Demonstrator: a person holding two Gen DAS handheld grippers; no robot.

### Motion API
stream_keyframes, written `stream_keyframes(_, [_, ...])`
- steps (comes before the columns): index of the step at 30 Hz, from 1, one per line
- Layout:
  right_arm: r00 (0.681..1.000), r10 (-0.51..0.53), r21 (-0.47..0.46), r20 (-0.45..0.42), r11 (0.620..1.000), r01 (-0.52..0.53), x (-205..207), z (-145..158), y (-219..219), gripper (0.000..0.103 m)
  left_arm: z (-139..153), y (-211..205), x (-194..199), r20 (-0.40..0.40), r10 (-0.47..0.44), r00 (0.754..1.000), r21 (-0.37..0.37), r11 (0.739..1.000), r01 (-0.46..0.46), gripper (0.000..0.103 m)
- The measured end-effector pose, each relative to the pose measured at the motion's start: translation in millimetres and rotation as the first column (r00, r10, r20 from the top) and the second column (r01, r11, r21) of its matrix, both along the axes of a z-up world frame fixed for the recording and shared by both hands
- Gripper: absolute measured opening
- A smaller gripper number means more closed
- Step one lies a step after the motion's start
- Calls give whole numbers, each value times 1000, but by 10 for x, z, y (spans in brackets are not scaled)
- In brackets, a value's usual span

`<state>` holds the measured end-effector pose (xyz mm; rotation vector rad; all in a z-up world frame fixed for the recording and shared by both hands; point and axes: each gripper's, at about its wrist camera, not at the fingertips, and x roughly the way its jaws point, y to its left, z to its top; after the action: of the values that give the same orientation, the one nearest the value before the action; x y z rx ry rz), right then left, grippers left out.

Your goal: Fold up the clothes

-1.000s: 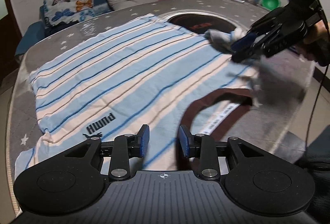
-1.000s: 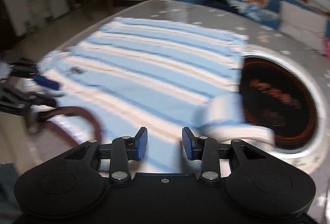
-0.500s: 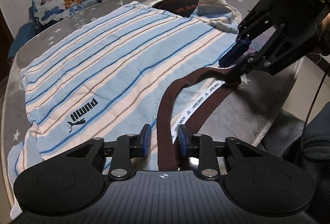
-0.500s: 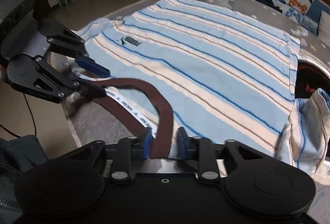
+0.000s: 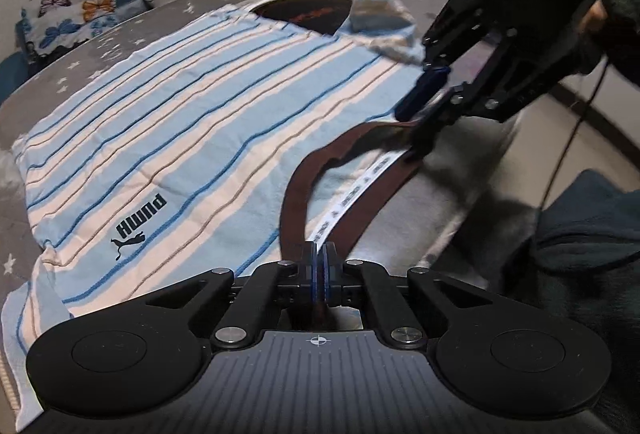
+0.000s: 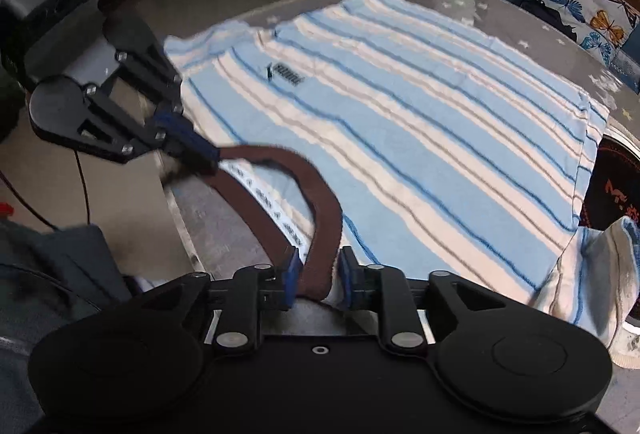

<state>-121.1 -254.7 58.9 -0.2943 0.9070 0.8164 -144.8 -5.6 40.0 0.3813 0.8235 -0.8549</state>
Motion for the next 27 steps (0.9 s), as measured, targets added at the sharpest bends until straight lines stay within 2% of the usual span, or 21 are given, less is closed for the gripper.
stream_keyframes(3, [998,-49,6,36,999,49,139,113,-49,36,126,97,76,24,37,999,-19,999,-37,5])
stream_keyframes(6, [992,-109,5,66,994,109,321,168,-103,37,256,199,230,57,116,992,-32,993,-114,7])
stream_keyframes(9, [977,-190,-1,99,982,191,568,216,-212,37,361,274,430,97,205,974,-35,979,-203,10])
stream_keyframes(13, [940,-313,-7,140,949,317,977,227,-366,38,474,423,949,138,395,908,-53,918,-392,16])
stream_keyframes(15, [919,-363,-11,157,929,369,1128,189,-423,44,502,481,1150,155,464,872,-62,886,-460,21])
stream_keyframes(16, [903,-397,-17,165,914,405,1272,157,-468,44,506,516,1327,160,511,845,-68,859,-507,23])
stream_keyframes(18, [887,-435,-11,151,897,442,1498,102,-530,45,499,546,1565,168,552,817,-63,833,-550,29])
stream_keyframes(22, [858,-496,-15,134,865,502,1937,-26,-623,45,390,539,2119,160,614,773,-12,784,-620,31])
stream_keyframes(27, [831,-549,9,91,835,550,2377,-182,-705,45,206,593,2612,77,672,737,16,738,-675,32])
